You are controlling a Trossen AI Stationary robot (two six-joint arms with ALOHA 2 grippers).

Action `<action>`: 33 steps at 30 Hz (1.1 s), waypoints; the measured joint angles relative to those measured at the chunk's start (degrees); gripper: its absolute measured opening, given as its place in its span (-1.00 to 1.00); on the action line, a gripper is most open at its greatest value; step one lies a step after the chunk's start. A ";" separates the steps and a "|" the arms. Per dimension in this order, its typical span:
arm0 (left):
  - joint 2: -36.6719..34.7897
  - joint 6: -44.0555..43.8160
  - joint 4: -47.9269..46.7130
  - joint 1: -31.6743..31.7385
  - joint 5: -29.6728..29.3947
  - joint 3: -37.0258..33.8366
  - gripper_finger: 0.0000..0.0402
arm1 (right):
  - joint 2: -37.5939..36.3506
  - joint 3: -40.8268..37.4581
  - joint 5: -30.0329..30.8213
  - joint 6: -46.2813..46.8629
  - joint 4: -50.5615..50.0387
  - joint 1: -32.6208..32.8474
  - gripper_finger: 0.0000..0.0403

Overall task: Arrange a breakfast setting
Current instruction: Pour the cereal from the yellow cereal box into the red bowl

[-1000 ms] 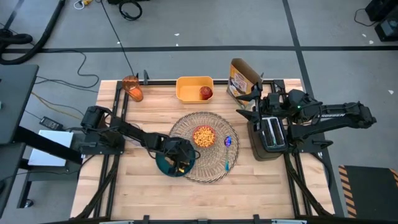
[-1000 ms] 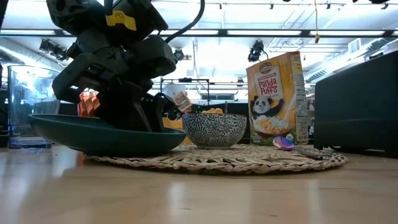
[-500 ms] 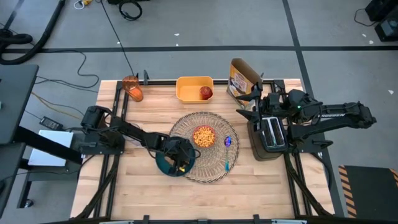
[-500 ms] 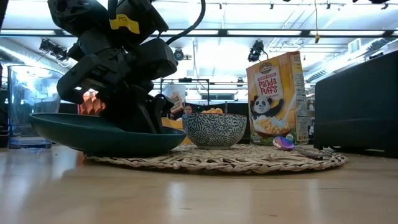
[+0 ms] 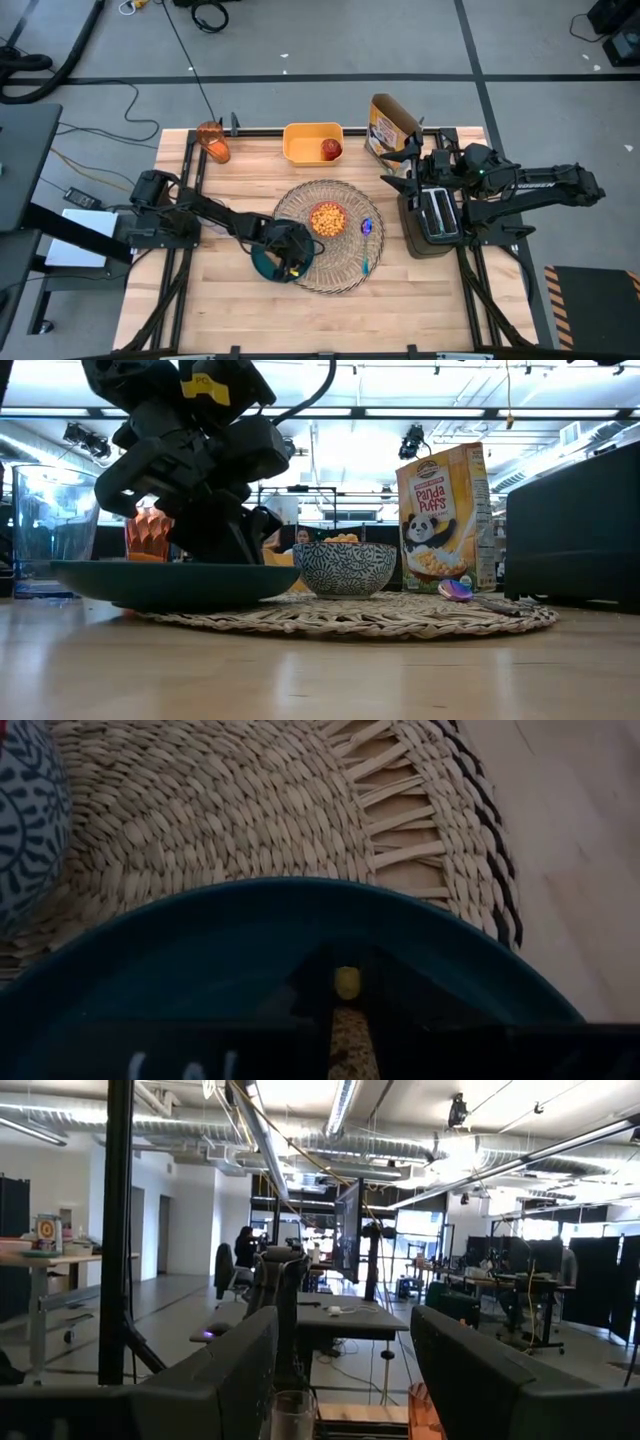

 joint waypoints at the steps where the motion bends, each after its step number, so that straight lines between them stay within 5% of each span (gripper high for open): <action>1: 0.00 0.00 -0.08 0.00 0.00 0.14 -0.73 | 0.00 0.00 0.01 0.00 -0.01 0.00 0.18; 14: -8.15 2.45 -7.56 2.60 -1.16 2.29 -0.74 | 0.00 0.02 -0.01 0.52 -0.76 0.00 0.18; 23: -6.80 5.71 7.92 10.71 -6.08 2.38 -0.74 | 1.05 0.02 -0.01 2.90 -1.01 0.00 0.18; 33: -5.07 3.44 9.45 16.00 -6.03 2.29 -0.60 | 1.68 0.02 -0.01 5.57 -3.41 0.00 0.29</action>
